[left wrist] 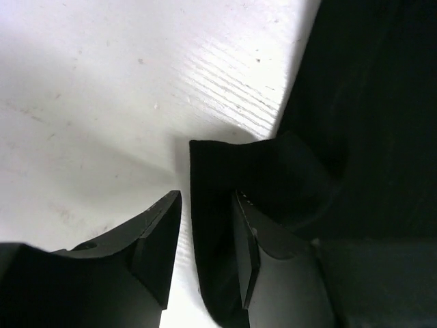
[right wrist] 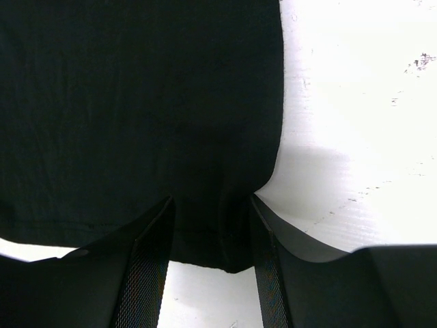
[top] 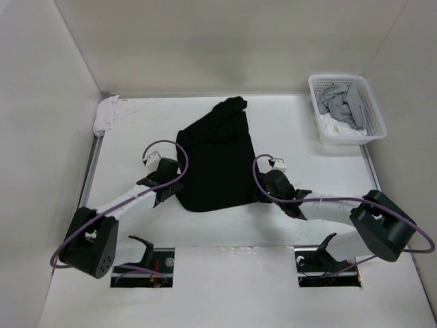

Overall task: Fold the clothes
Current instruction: Flatten the tank top out

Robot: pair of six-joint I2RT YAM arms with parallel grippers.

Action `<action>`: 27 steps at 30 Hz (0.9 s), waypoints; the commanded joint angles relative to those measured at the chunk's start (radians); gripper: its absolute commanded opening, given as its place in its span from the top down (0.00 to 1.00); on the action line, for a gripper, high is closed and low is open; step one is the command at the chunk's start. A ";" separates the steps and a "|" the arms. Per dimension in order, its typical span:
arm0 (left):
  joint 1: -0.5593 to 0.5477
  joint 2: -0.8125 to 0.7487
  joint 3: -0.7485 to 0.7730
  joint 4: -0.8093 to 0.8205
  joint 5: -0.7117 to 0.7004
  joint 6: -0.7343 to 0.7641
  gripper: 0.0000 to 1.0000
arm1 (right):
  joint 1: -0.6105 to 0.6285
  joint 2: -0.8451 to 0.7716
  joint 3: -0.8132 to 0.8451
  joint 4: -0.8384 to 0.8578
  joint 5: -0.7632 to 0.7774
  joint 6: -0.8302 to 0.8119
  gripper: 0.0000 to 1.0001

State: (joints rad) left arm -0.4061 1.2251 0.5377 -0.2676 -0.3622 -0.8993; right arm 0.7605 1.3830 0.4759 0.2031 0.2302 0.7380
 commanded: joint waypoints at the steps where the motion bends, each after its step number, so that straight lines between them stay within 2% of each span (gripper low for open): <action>1: 0.016 0.069 0.008 0.177 0.068 0.049 0.66 | 0.010 0.005 -0.005 0.055 0.017 -0.009 0.48; 3: 0.017 0.102 0.014 0.189 0.071 0.057 0.72 | 0.012 0.005 -0.005 0.055 0.017 -0.009 0.48; 5: 0.025 0.113 0.018 0.179 0.068 0.057 0.89 | 0.012 0.005 -0.005 0.055 0.017 -0.009 0.48; 6: 0.029 0.096 0.016 0.166 0.075 0.054 0.94 | 0.012 0.007 -0.005 0.055 0.017 -0.009 0.48; 10: 0.033 -0.067 0.045 -0.040 0.051 0.053 1.00 | 0.012 0.011 -0.002 0.055 0.017 -0.009 0.48; 12: 0.040 -0.165 0.088 -0.218 0.029 0.042 1.00 | 0.012 0.016 0.001 0.056 0.017 -0.011 0.48; 15: 0.028 -0.228 0.157 -0.442 0.034 0.004 1.00 | 0.012 0.017 0.003 0.056 0.017 -0.014 0.48; 17: 0.005 -0.236 0.194 -0.566 0.042 -0.038 0.95 | 0.012 0.021 0.003 0.056 0.018 -0.014 0.48; 19: -0.026 -0.211 0.215 -0.626 0.068 -0.053 0.82 | 0.012 0.021 0.003 0.056 0.020 -0.014 0.47; 21: -0.033 -0.188 0.229 -0.641 0.063 -0.053 0.70 | 0.012 0.019 0.003 0.056 0.023 -0.014 0.45; 23: -0.020 -0.185 0.229 -0.604 0.039 -0.046 0.62 | 0.012 0.016 0.003 0.058 0.023 -0.014 0.43; 27: 0.014 -0.190 0.223 -0.538 0.002 -0.024 0.61 | 0.013 0.010 -0.003 0.061 0.023 -0.014 0.42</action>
State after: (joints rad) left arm -0.4110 1.0481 0.7391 -0.8146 -0.3149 -0.9276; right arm 0.7609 1.3952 0.4759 0.2352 0.2329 0.7368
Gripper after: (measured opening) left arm 0.392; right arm 0.577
